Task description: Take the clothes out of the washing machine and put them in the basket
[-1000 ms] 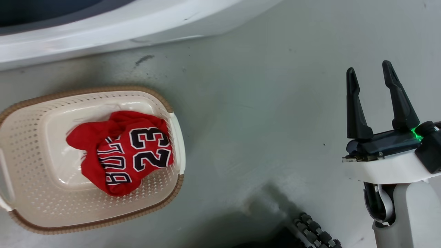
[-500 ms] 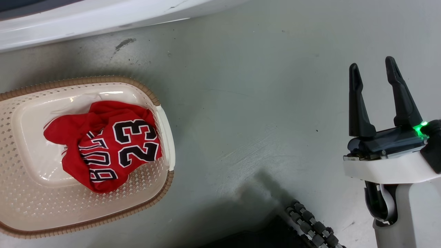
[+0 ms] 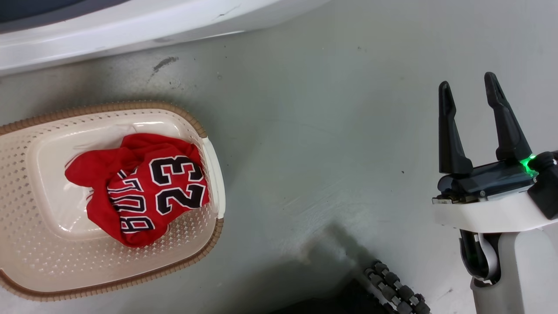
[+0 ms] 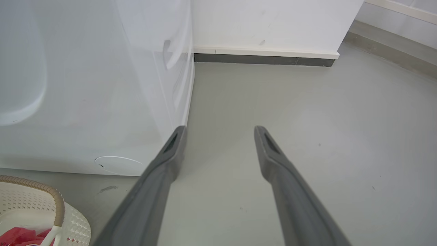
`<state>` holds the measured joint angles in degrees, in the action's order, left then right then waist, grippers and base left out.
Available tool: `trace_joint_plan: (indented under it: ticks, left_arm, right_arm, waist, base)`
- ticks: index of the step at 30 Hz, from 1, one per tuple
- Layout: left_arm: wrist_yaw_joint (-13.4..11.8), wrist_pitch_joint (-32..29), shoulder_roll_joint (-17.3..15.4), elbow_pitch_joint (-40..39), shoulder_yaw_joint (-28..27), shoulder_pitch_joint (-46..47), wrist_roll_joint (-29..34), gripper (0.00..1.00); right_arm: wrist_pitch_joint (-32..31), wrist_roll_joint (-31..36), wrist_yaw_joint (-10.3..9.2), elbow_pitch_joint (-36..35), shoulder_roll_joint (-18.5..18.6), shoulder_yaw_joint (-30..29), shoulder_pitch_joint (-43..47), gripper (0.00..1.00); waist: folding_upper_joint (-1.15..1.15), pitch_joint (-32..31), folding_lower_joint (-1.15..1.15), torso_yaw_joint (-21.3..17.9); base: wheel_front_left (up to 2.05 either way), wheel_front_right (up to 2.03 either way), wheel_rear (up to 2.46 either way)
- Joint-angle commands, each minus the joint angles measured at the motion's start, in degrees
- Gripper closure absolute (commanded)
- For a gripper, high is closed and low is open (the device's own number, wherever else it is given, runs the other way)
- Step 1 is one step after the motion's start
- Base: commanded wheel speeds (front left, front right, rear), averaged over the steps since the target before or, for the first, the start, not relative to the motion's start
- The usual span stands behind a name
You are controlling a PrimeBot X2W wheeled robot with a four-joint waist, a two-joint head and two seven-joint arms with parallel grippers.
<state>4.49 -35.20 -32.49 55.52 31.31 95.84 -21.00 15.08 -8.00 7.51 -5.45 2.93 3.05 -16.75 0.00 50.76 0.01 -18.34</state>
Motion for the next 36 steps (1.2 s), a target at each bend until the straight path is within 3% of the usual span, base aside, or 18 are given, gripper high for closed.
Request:
trace_joint_plan:
  ticks: [1, 11, 16, 21, 28, 36]
  left_arm:
    - [-0.1, 1.5, -0.4, -0.3, 0.1, -1.2, 0.0, 1.00]
    - [2.0, 14.8, 1.9, 2.0, 0.3, -6.6, -2.7, 1.00]
    - [2.8, 22.1, 4.7, 3.0, 1.2, -11.8, -5.2, 1.00]
    - [2.9, 29.3, 7.8, 2.6, 3.4, -17.9, -7.4, 1.00]
    - [2.9, 38.9, 9.4, -0.2, 7.2, -27.6, -9.9, 1.00]
    - [2.0, 47.4, 11.1, -5.3, 7.6, -36.9, -11.9, 1.00]
  right_arm:
    - [0.1, 0.4, -0.04, 0.1, -0.1, 0.1, -0.7, 0.00]
    - [0.1, 3.0, -0.04, 1.2, -0.1, 0.3, 1.4, 0.00]
    - [0.1, 5.0, -0.04, 2.1, -0.1, -0.1, 2.6, 0.00]
    - [0.1, 6.3, -0.04, 3.2, -0.1, -0.4, 4.2, 0.00]
    - [0.1, 7.7, -0.04, 4.3, -0.1, -0.6, 7.0, 0.00]
    - [0.1, 8.9, -0.04, 5.2, -0.1, -0.8, 10.8, 0.00]
  waist:
    - [0.00, -0.8, -0.01, 0.1]
    - [0.00, -8.7, -0.01, 3.1]
    - [0.00, -13.2, -0.01, 5.7]
    - [0.00, -17.6, -0.01, 7.8]
    - [0.00, -24.2, -0.01, 10.0]
    - [0.00, -30.7, -0.01, 12.6]
  base:
    - [0.00, 0.00, 0.00]
    - [0.00, 0.00, 0.00]
    - [0.00, 0.00, 0.00]
    - [0.00, 0.00, 0.00]
    - [0.00, 0.00, 0.00]
    - [0.00, 0.00, 0.00]
